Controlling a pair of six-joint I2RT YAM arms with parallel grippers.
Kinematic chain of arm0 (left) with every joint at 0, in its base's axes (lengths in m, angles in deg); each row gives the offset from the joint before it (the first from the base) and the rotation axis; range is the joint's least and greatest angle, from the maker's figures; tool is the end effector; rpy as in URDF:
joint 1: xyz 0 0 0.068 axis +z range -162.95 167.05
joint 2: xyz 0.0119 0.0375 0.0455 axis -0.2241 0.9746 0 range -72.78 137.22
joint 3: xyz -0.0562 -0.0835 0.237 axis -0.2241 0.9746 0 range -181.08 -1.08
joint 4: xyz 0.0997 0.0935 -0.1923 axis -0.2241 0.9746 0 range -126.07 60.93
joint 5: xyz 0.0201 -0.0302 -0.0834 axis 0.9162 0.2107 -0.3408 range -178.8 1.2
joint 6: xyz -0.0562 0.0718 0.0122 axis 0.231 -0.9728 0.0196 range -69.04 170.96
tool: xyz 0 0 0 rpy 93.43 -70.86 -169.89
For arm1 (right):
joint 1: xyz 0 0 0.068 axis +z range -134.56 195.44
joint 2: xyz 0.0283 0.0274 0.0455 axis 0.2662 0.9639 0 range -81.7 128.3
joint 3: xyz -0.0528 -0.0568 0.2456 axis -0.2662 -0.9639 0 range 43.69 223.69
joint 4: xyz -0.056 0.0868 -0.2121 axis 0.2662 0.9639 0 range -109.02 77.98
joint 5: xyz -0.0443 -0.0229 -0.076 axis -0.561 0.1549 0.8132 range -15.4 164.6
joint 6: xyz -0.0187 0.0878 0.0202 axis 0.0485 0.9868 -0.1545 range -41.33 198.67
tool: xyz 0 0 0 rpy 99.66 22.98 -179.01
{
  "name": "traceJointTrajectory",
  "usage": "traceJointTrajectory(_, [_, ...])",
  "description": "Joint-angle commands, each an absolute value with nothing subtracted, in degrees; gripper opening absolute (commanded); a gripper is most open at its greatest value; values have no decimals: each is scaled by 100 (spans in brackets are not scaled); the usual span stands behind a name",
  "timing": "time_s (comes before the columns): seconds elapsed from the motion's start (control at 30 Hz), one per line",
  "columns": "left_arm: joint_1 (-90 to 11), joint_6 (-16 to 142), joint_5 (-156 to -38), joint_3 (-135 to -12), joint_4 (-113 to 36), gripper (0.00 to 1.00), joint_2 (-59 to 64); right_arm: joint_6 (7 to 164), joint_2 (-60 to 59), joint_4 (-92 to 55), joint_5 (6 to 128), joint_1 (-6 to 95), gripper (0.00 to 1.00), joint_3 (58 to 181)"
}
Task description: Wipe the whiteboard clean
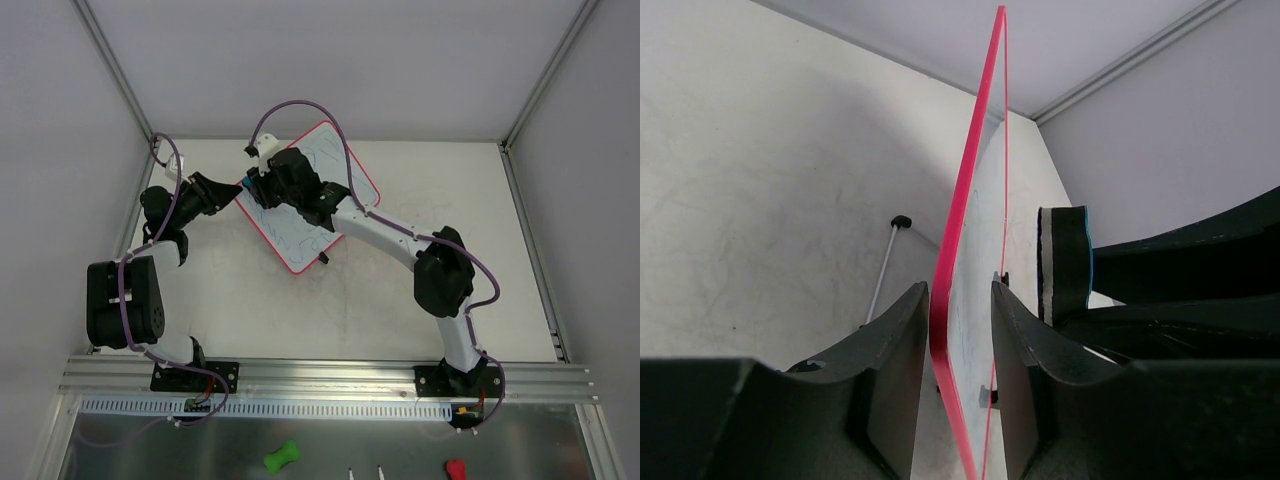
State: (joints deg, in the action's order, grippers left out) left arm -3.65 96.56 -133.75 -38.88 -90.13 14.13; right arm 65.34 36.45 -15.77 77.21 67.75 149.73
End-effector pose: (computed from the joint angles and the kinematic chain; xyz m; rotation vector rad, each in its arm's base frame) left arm 0.3315 -0.0049 0.2475 -0.0892 1.6080 -1.0756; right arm 0.3168 0.4040 0.3038 -0.9813 1.5809 0.4333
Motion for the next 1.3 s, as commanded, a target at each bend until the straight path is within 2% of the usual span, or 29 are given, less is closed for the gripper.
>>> traceJointTrajectory(0.0, [-416,9446,-13547,-4089,-9232,31,1414,6627,3651,-1858,7794,6861,0,14907])
traceJointTrajectory(0.5, [-416,9367,-13442,-4063,-9152,25,1440,6698,3572,-2253,7988,6932,0,14406])
traceJointTrajectory(1.03, [-495,9341,-13433,-4089,-9126,0,1493,6557,3748,-2490,7952,7046,0,14450])
traceJointTrajectory(1.27, [-566,9236,-13442,-4072,-9074,0,1458,6513,4003,-2561,8269,7055,0,14564])
